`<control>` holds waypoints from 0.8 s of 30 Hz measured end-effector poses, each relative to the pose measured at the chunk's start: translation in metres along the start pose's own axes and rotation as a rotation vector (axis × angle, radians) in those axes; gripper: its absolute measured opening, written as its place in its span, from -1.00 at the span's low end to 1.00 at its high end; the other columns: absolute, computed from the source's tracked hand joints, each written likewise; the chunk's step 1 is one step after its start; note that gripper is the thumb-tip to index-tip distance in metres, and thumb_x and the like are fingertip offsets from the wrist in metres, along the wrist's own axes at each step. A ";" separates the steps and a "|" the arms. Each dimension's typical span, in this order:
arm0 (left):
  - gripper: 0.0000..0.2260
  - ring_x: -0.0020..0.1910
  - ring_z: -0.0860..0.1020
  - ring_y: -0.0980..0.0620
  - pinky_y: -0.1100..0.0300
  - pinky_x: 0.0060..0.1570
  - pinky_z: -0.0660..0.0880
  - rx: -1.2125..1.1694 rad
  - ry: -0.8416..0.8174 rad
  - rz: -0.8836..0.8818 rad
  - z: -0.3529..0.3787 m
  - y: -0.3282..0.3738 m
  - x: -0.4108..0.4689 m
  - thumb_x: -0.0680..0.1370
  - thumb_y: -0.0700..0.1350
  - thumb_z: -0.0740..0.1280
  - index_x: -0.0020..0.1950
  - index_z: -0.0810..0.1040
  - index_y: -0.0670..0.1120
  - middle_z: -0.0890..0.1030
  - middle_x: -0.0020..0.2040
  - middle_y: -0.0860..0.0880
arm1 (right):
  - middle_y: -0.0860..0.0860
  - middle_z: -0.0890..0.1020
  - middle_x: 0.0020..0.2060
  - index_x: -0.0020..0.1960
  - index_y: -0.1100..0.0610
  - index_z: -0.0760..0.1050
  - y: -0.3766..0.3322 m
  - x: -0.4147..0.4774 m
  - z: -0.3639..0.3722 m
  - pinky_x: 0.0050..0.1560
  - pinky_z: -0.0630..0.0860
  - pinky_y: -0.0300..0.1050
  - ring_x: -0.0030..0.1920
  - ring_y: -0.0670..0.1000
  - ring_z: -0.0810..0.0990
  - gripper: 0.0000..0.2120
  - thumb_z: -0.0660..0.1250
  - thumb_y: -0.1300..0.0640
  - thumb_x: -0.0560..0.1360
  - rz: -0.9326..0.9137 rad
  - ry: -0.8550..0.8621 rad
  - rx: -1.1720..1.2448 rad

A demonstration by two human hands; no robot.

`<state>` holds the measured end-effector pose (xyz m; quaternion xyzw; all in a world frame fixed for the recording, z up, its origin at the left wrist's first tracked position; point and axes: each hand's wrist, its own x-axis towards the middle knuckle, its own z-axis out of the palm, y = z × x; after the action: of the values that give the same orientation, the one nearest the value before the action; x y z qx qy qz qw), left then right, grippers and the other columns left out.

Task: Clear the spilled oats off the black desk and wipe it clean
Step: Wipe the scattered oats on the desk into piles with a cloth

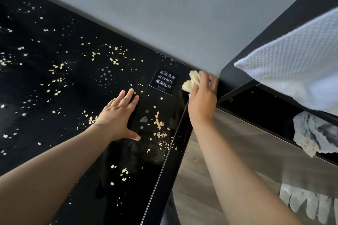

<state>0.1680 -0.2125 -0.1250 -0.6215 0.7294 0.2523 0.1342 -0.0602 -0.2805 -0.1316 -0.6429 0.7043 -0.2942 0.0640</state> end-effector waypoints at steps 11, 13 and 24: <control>0.19 0.50 -0.34 0.00 0.06 0.50 -0.19 -0.005 0.008 0.006 0.004 -0.003 0.002 0.23 0.40 0.42 0.55 -0.27 0.00 -0.38 0.52 0.01 | 0.09 0.54 -0.01 0.01 0.20 0.64 0.016 -0.027 0.032 -0.07 0.42 -0.17 0.00 0.11 0.50 -0.83 0.39 0.12 0.51 0.096 -0.095 0.005; 0.19 0.50 -0.34 -0.01 0.06 0.50 -0.19 -0.008 0.010 0.010 0.004 -0.003 0.002 0.23 0.40 0.42 0.55 -0.26 0.00 -0.38 0.52 0.01 | 0.03 0.56 -0.07 0.01 0.17 0.65 0.010 -0.062 0.025 -0.09 0.40 -0.22 -0.06 0.03 0.48 -0.86 0.43 0.17 0.48 0.041 -0.090 0.049; 0.19 0.52 -0.31 -0.01 0.05 0.50 -0.16 -0.010 0.005 0.002 0.001 -0.001 0.000 0.22 0.39 0.44 0.55 -0.25 0.00 -0.36 0.53 0.01 | -0.06 0.57 -0.08 0.05 0.14 0.67 -0.010 -0.092 -0.024 -0.05 0.35 -0.49 -0.11 -0.16 0.50 -0.85 0.41 0.17 0.50 0.240 -0.072 0.362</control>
<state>0.1686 -0.2116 -0.1260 -0.6220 0.7291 0.2546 0.1292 -0.0477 -0.1854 -0.1333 -0.5426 0.7087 -0.3828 0.2382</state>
